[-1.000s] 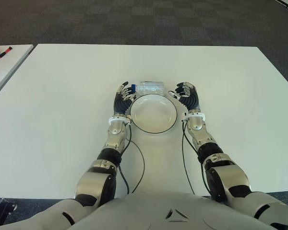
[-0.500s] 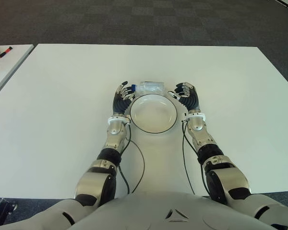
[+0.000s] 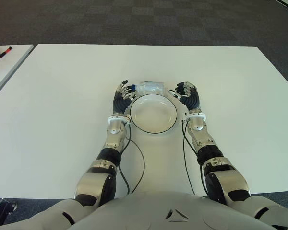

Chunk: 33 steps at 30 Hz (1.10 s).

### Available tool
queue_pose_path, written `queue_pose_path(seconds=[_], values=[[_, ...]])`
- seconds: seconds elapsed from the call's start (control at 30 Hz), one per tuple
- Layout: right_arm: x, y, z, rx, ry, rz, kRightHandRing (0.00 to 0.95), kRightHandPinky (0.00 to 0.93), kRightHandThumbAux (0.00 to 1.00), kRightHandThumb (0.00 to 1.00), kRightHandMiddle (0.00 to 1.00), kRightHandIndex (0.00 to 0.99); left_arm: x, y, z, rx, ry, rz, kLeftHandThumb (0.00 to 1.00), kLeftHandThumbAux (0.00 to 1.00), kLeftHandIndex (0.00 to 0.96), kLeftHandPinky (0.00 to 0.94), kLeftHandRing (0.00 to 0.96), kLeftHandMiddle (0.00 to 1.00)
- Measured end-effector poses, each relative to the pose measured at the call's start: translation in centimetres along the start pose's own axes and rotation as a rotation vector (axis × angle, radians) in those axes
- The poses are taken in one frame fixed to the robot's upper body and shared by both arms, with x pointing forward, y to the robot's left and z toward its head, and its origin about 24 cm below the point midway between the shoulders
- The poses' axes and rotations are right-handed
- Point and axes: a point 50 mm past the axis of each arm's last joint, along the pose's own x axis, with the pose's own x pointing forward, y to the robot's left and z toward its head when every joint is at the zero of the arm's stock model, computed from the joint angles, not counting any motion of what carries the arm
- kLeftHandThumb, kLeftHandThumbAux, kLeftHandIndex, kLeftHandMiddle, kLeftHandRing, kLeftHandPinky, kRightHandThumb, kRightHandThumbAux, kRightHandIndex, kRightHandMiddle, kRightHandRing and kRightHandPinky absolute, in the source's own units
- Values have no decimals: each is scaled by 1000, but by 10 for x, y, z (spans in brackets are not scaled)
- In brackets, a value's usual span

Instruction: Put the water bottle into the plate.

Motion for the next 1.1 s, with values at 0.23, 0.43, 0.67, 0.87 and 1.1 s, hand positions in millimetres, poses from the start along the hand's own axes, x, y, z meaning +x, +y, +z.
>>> queue_pose_path(seconds=[0.23, 0.43, 0.67, 0.87, 1.1], values=[[-3, 0, 2, 21, -6, 7, 461, 396, 671, 941, 471, 384, 3, -1, 11, -6, -51, -29, 321, 786, 154, 335, 316, 307], [-8, 0, 4, 29, -11, 5, 454, 383, 671, 941, 472, 387, 0, 6, 23, -2, -99, -40, 333, 777, 160, 336, 315, 308], [-12, -2, 6, 30, -6, 6, 448, 377, 671, 942, 471, 395, -16, 17, 26, 14, -111, -38, 355, 763, 171, 345, 322, 317], [-15, -2, 11, 36, -11, 10, 447, 376, 671, 942, 470, 395, -26, 20, 25, 13, -83, -32, 374, 760, 178, 353, 329, 323], [-20, -3, 14, 42, -4, 14, 443, 346, 673, 940, 468, 391, -28, 18, 32, 12, -85, -40, 384, 772, 180, 337, 322, 317]])
